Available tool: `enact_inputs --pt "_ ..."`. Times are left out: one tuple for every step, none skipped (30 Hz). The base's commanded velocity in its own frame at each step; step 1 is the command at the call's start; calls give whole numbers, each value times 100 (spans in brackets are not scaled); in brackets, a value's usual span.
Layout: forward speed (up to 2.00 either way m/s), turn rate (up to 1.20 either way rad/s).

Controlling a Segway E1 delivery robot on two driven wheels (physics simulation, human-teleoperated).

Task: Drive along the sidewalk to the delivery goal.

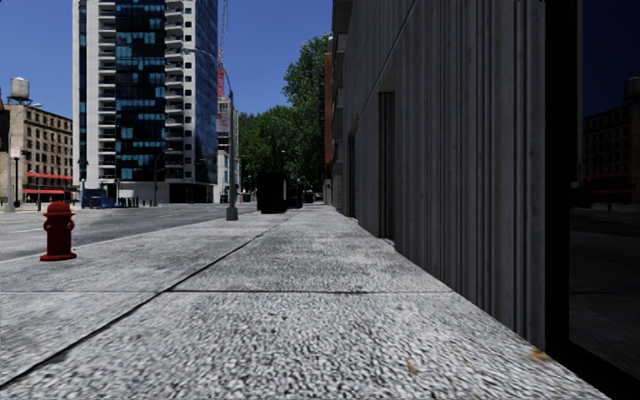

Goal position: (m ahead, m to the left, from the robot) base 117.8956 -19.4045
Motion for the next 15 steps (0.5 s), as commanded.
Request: enact_inputs --pt "200 0" --pt "200 0" --pt "200 0" --pt "200 0" --pt "200 0" --pt "200 0" --pt "200 0" --pt "200 0" --pt "200 0" --pt "200 0" --pt "200 0" --pt "200 0" --pt "200 0" --pt "200 0" --pt "200 0"
